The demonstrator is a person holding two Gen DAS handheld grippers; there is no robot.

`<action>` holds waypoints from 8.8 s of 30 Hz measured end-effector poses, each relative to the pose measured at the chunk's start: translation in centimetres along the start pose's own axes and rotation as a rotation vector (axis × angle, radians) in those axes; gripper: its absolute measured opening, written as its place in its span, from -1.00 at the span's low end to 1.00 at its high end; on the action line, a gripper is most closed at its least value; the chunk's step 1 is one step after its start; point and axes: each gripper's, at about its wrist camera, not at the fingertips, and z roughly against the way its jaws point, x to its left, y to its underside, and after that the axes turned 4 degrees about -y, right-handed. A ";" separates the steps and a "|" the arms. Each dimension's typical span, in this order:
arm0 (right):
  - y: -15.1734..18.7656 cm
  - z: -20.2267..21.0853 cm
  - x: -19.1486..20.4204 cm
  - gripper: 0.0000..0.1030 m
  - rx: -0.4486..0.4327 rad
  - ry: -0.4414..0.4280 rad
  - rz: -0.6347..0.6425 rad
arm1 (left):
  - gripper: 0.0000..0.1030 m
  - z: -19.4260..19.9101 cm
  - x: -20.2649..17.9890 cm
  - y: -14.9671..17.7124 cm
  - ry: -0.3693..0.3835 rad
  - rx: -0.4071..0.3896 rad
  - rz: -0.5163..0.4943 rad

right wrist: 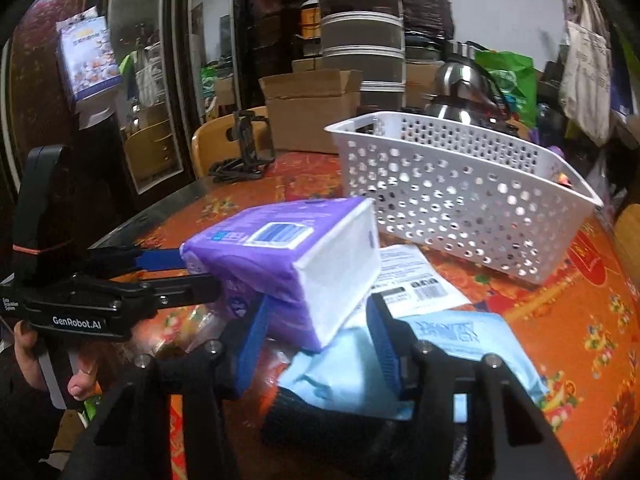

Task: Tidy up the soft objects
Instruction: 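Lift the purple tissue pack with both tools and carry it toward the basket, then lower the tissue pack into the basket and open both tools, then withdraw both tools from the basket toward the light blue wipes pack, then pinch the white paper leaflet with the right tool while the left tool approaches it, then carry the leaflet into the basket with both tools and release it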

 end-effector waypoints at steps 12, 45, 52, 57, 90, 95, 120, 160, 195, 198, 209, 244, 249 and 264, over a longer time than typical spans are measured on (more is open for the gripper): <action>-0.4 -0.9 0.0 -0.45 0.019 -0.055 0.029 | -0.05 0.0 -0.3 -0.5 0.010 0.002 -0.019; -2.3 -2.6 0.2 -0.35 0.045 -0.073 0.174 | 0.08 -1.4 0.0 -1.4 0.008 0.011 0.033; -2.1 -0.7 0.7 -0.38 0.015 -0.013 0.166 | 0.09 -0.9 -2.3 -1.3 -0.021 0.014 -0.020; -1.9 1.2 0.5 -0.39 -0.010 0.004 0.140 | 0.09 0.9 -4.2 -2.3 -0.026 -0.024 -0.045; -17.0 10.3 -9.7 -0.40 -0.190 0.182 0.058 | -0.05 0.5 -15.9 -26.7 0.017 -0.117 -0.241; -18.6 7.1 -12.2 -0.39 -0.165 0.162 -0.002 | -0.05 -3.6 -14.5 -28.6 -0.009 -0.069 -0.221; -14.5 -5.6 -17.2 0.05 0.098 0.252 -0.098 | 0.58 -12.3 -8.7 -25.1 -0.081 0.000 -0.135; -8.1 4.6 -14.9 0.43 0.010 0.195 -0.200 | 0.58 -3.8 -9.4 -13.0 -0.206 0.139 -0.102; -2.0 -1.6 -11.3 0.36 0.131 0.032 -0.218 | 0.58 -6.7 -5.3 -3.2 -0.094 0.268 0.083; -2.5 -3.3 -11.2 0.27 0.172 0.007 -0.212 | 0.58 -7.5 -4.8 -3.3 -0.072 0.286 0.091; -2.5 -7.9 -10.6 -0.49 0.307 -0.050 -0.185 | 0.58 -9.6 -4.5 -3.9 -0.049 0.298 0.063; -3.3 -9.4 -7.9 -0.98 0.324 -0.039 -0.080 | -0.65 -9.3 -0.9 -4.7 -0.009 0.254 0.131; -3.1 -7.6 -7.8 -0.98 0.266 -0.037 -0.076 | -0.66 -7.4 -1.8 -5.0 -0.016 0.190 0.097; -5.7 1.4 -5.6 -0.99 0.053 -0.028 -0.034 | -0.67 1.3 -6.4 -8.1 -0.006 -0.001 -0.018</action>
